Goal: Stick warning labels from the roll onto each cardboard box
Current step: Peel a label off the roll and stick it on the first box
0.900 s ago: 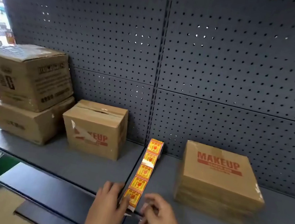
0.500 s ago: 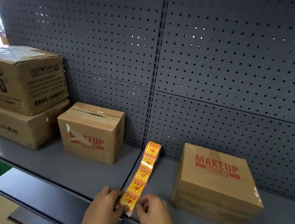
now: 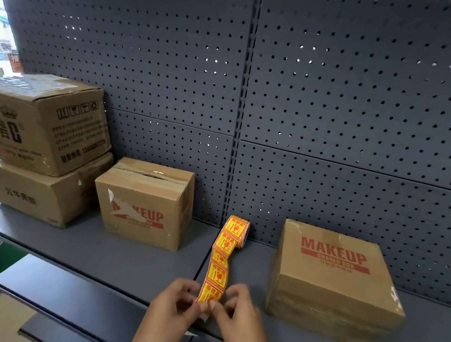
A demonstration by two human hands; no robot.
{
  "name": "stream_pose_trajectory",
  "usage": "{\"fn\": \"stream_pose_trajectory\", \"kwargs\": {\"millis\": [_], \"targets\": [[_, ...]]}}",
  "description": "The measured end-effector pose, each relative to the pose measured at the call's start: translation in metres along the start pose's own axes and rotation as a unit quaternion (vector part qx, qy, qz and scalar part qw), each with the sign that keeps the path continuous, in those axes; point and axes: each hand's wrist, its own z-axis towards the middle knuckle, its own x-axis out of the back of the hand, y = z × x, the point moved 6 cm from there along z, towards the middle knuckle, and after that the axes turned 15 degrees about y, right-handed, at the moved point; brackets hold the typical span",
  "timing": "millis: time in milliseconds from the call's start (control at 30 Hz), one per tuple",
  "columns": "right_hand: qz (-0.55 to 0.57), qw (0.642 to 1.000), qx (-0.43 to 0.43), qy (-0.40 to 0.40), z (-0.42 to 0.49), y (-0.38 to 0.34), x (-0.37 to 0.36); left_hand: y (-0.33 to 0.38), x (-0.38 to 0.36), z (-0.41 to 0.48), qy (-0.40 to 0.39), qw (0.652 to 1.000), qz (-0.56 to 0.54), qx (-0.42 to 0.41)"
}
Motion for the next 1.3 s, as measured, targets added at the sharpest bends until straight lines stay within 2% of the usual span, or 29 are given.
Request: {"fn": "stream_pose_trajectory", "kwargs": {"millis": [67,133,233,300,433,933,1300], "targets": [[0.004,0.999,0.015,0.033,-0.002,-0.002,0.004,0.006,0.004,-0.002,0.006,0.999,-0.050,0.012],[0.011,0.996,0.076,0.053,-0.004,-0.012,0.011,0.012,0.009,-0.004,0.017,0.996,-0.083,0.022],[0.036,0.981,0.191,0.005,-0.010,-0.035,0.014,0.016,0.013,-0.006,0.025,0.993,-0.113,0.035],[0.056,0.973,0.222,-0.019,-0.012,-0.042,0.014,0.018,0.015,-0.007,0.026,0.991,-0.127,0.044],[0.078,0.974,0.210,-0.022,-0.012,-0.041,0.016,0.018,0.014,-0.011,0.010,0.980,-0.186,0.071],[0.042,0.972,0.230,-0.029,-0.022,-0.042,0.018,0.021,0.009,-0.024,0.031,0.980,-0.184,0.062],[0.134,0.979,0.152,-0.017,-0.015,-0.035,0.030,0.028,0.004,-0.024,-0.017,0.984,-0.173,0.027]]}}
